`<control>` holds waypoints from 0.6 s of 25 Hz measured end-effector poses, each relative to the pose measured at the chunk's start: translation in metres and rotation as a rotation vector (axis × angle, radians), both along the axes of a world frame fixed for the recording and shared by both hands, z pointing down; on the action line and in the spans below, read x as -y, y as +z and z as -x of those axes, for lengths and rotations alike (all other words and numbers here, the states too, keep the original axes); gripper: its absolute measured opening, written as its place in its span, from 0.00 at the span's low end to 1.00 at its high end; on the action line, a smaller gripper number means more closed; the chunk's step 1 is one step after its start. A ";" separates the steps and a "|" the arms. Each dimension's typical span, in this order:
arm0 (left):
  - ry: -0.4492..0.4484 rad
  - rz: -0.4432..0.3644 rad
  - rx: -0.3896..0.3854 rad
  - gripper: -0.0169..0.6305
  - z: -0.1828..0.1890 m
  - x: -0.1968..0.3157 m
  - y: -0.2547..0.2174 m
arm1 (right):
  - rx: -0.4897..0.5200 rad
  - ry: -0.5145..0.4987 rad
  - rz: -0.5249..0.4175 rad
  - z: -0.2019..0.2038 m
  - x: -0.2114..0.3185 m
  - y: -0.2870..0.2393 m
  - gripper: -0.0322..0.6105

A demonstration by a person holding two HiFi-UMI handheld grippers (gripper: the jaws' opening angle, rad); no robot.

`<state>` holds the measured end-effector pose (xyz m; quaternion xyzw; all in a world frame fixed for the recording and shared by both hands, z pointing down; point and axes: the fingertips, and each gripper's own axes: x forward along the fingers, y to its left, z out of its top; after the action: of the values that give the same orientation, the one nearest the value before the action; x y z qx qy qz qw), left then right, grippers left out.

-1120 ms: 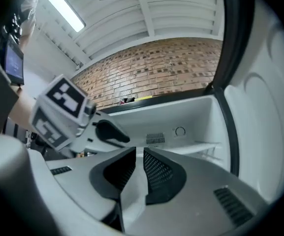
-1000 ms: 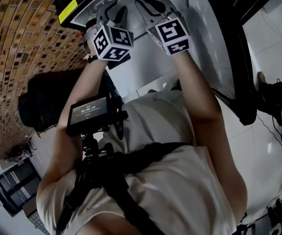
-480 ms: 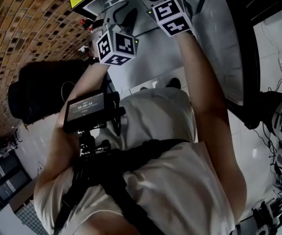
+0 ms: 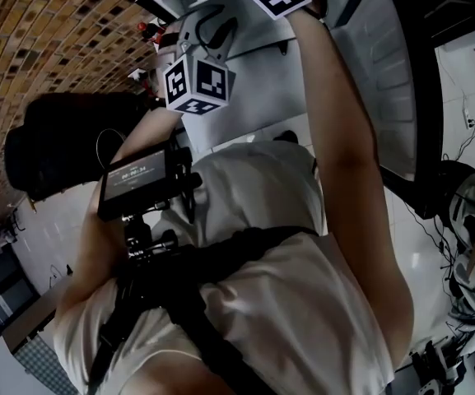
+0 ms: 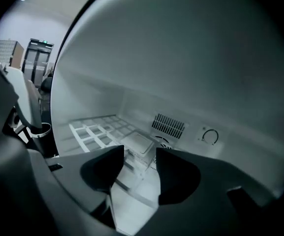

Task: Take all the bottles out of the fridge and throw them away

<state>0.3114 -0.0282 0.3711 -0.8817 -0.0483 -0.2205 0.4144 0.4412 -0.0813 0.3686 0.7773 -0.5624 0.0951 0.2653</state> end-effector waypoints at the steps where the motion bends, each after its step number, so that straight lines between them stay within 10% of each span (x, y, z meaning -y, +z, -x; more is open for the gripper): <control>1: -0.001 0.006 -0.002 0.24 0.001 -0.001 -0.002 | 0.013 0.000 0.002 0.000 0.000 0.001 0.39; 15: -0.004 0.007 0.005 0.24 0.021 0.000 -0.005 | 0.048 0.110 0.023 0.000 -0.003 0.004 0.26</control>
<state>0.2902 -0.0283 0.3664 -0.8828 -0.0483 -0.2233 0.4105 0.4408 -0.0785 0.3731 0.8014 -0.5240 0.1345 0.2551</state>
